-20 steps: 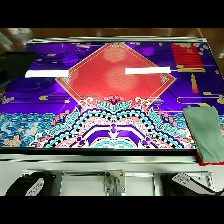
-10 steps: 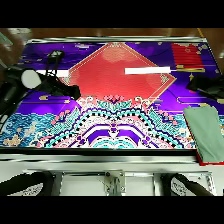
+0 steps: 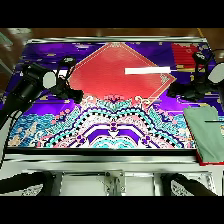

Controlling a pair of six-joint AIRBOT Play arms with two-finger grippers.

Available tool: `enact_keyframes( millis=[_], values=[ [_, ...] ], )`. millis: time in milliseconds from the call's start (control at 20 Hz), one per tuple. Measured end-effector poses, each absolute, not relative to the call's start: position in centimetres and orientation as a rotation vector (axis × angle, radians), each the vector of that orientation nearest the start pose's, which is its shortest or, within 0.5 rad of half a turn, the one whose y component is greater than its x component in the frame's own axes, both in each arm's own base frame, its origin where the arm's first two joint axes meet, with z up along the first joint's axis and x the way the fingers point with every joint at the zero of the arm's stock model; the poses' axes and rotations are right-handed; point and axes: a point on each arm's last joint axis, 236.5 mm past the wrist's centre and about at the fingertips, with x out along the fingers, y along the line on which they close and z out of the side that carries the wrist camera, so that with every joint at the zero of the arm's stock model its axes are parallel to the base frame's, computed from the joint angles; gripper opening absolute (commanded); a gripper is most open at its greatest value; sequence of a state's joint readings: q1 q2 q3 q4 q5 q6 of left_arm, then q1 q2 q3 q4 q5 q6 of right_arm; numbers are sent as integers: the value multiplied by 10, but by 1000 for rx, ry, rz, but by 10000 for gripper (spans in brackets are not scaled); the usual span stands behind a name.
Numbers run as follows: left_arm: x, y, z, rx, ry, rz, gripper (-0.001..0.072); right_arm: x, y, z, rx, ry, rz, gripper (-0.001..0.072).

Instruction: Fold the shirts.

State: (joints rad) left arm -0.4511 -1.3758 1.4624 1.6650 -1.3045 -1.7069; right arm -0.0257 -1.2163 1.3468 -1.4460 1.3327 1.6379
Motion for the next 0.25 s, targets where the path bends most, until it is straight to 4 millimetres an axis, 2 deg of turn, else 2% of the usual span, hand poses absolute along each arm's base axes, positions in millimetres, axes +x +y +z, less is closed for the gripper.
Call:
enact_keyframes(
  millis=[250],
  values=[
    [389, -164, 68, 237, 1195, -242, 698, 382, 23, 88, 172, 1204, 34, 690]
  ],
)
